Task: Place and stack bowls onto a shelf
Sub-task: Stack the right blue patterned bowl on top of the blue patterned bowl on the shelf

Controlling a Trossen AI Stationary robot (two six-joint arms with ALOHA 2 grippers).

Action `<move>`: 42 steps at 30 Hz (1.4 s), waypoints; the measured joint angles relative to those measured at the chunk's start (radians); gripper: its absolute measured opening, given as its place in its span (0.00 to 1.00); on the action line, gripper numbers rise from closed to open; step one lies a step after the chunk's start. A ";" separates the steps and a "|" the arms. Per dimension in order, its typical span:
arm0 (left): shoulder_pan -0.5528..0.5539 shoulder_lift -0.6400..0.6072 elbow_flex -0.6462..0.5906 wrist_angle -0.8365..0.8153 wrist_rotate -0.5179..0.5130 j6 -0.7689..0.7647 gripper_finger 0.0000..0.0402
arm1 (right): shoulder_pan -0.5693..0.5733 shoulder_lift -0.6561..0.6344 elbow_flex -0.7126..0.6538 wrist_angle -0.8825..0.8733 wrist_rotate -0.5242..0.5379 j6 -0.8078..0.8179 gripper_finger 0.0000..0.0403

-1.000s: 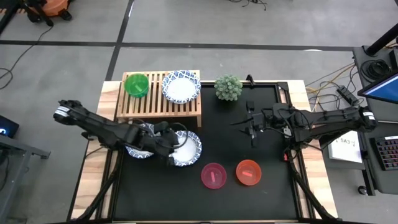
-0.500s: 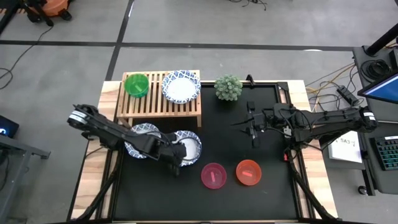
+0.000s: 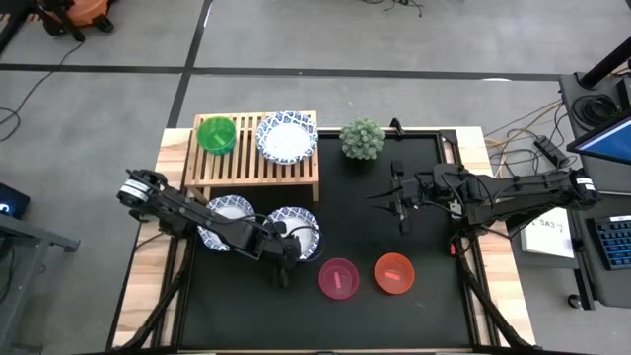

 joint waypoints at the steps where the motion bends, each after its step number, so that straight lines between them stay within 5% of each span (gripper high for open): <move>1: 0.000 0.001 -0.007 0.000 0.000 0.000 0.37 | 0.000 0.000 0.000 0.000 0.000 0.000 0.17; 11: 0.000 0.003 -0.082 0.105 0.001 -0.044 0.35 | 0.000 0.000 0.000 0.000 0.000 -0.003 0.17; 26: -0.001 0.000 -0.059 0.093 0.047 -0.028 0.01 | 0.000 0.000 0.000 0.000 0.000 -0.007 0.17; 33: -0.002 -0.014 0.079 -0.113 0.051 0.070 0.00 | 0.000 0.000 0.000 -0.004 0.000 -0.007 0.17; 42: -0.002 -0.020 0.423 -0.424 0.044 0.261 0.00 | 0.000 0.000 0.000 -0.004 0.000 -0.014 0.17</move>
